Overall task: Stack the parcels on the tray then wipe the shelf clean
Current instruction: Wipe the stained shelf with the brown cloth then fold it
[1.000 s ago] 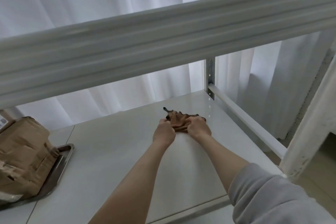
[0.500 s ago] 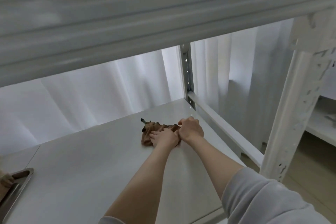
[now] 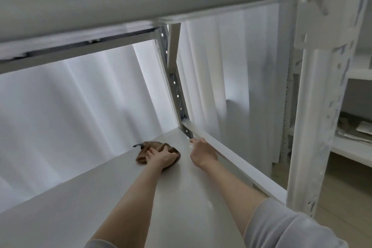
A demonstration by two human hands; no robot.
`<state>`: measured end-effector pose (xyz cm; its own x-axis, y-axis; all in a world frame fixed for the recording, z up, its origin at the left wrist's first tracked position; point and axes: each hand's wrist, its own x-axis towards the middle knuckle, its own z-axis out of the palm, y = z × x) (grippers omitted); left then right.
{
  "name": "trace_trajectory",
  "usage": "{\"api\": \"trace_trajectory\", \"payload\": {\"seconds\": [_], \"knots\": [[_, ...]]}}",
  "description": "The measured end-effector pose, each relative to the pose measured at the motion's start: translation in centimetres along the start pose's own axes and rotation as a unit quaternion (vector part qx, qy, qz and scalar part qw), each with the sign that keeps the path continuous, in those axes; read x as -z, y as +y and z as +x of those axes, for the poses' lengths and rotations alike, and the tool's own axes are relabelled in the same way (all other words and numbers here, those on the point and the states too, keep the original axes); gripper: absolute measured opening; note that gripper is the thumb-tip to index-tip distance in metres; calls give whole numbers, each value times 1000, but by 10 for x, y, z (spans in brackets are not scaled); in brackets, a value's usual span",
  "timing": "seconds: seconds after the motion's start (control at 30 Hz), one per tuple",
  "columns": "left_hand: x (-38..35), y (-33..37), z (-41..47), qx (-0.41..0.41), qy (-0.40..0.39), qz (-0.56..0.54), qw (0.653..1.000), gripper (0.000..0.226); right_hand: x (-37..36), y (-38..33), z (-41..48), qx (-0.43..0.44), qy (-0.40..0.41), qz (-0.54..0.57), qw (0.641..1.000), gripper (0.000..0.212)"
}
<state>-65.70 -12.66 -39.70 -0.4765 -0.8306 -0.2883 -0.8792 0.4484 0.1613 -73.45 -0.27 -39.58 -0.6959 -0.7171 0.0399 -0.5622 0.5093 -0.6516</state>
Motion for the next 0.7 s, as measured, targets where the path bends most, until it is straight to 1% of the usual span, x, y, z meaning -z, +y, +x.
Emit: {"api": "trace_trajectory", "payload": {"seconds": [0.07,0.17,0.23,0.3,0.37,0.4,0.47,0.6,0.7], "knots": [[-2,24,-1,-81,-21,19,996,60,2,4,1,-10,4,-3,1000,45],[-11,45,-5,-184,-57,43,980,56,2,8,3,-26,17,-15,999,37],[-14,45,-11,-221,-80,51,971,54,2,7,0,-41,21,-33,998,36],[-14,39,-21,-241,-98,47,964,52,3,6,-6,-49,17,-63,997,35],[-14,27,-32,-252,-96,47,962,51,4,6,-14,-54,-2,-91,994,36],[-13,20,-37,-249,-90,46,963,52,4,7,-18,-60,-14,-102,993,38],[-13,2,-47,-218,-78,45,972,53,3,7,-29,-70,-46,-114,990,45],[-6,-46,-61,-119,-57,91,987,61,3,8,-48,-64,-117,-155,979,69],[-5,-82,-73,-38,-53,79,995,65,8,11,-65,-75,-145,-178,970,74]]}}
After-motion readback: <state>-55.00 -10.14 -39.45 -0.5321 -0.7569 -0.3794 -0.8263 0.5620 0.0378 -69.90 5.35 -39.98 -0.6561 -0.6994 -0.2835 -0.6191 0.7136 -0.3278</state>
